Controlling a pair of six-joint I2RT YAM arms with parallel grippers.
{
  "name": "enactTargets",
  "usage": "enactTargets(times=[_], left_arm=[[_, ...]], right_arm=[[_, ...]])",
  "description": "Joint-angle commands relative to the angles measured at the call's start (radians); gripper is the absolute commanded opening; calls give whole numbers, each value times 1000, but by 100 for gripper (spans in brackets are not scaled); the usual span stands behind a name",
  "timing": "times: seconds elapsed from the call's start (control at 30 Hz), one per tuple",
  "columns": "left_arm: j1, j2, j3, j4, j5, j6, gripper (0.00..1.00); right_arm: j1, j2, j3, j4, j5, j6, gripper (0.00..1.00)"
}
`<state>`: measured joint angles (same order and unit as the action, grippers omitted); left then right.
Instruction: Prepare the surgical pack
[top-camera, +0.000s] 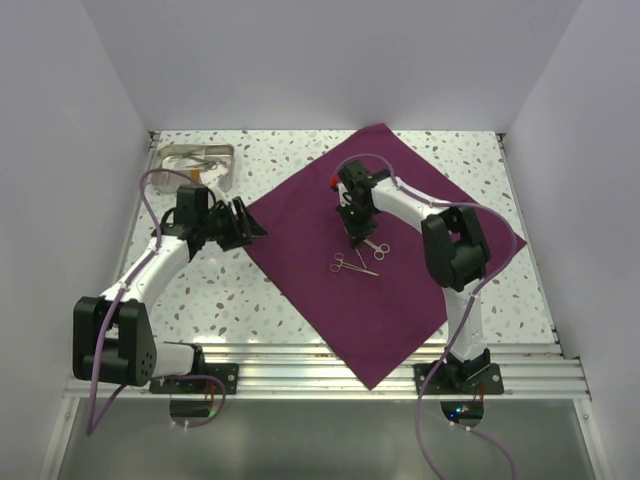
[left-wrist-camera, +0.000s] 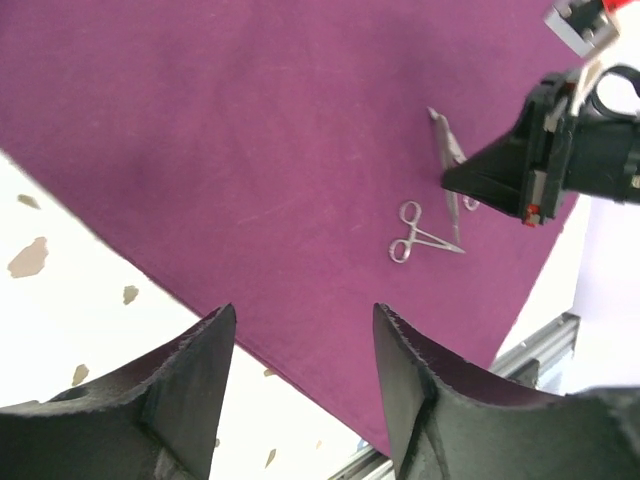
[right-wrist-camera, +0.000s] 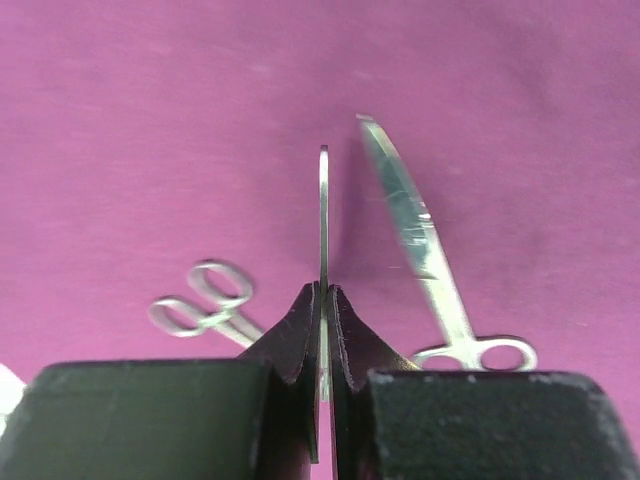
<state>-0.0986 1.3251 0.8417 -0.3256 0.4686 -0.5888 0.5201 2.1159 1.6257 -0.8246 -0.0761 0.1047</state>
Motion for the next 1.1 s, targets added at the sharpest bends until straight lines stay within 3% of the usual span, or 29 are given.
enactTargets(times=[0.0,0.17,0.27,0.4,0.8,0.9,0.93,1.0,1.07], left_arm=[[-18,-43,7,91,121,20,62],[-82,-52,-67,357,274,-75,65],[-156,-17,-81,454,329,-164,65],[-251,-1,-96,506,303,-224,64],[-297,36,-115,617,271,-333,53],[-296,48,-121,663,269,-361,35],[-296,54,-121,671,268,-365,19],[-294,77,-109,675,259,-376,2],[-277,92,-98,672,239,-382,0]], right_arm=[[-2,-101,59,-7,-135,42,0],[-3,-178,-2,129,-550,176,0],[-3,-230,-105,420,-672,409,0],[0,-284,-181,628,-715,651,0],[1,-335,-254,778,-810,768,0],[3,-332,-262,792,-837,777,0],[3,-329,-260,797,-841,779,0],[1,-315,-245,783,-840,779,0],[-6,-306,-222,709,-779,765,17]])
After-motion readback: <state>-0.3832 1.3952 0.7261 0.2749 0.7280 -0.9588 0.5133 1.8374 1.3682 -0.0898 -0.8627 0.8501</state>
